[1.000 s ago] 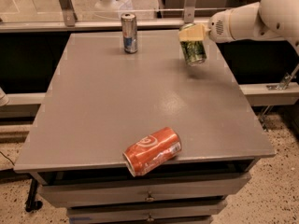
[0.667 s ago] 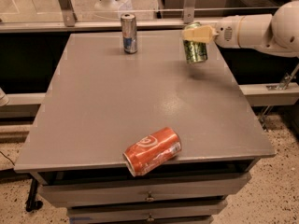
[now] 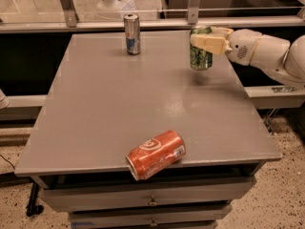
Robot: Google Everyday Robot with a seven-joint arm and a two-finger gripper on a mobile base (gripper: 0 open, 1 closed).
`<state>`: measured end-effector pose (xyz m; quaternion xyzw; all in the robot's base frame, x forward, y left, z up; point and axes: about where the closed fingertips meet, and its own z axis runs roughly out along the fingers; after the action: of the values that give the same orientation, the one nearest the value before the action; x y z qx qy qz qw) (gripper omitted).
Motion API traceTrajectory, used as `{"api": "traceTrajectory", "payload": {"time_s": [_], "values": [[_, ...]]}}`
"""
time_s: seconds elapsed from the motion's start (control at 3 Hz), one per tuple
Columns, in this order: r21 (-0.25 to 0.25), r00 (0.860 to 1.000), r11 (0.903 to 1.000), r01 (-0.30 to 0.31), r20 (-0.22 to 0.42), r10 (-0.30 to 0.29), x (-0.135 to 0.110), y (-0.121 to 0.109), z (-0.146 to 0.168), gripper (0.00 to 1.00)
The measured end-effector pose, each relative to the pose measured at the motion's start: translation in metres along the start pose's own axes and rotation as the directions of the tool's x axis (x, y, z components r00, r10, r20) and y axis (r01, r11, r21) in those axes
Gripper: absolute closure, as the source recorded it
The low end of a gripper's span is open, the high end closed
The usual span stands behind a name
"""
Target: Place green can upright
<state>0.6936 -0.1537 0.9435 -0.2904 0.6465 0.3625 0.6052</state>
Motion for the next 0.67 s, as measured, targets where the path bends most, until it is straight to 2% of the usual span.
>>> {"api": "traceTrajectory", "payload": {"time_s": [0.33, 0.67], "values": [[-0.061, 0.988, 0.9919, 0.112, 0.116, -0.104, -0.006, 0.016, -0.009, 1.00], [-0.107, 0.949, 0.9544, 0.279, 0.184, -0.256, -0.007, 0.029, -0.013, 1.00]]}}
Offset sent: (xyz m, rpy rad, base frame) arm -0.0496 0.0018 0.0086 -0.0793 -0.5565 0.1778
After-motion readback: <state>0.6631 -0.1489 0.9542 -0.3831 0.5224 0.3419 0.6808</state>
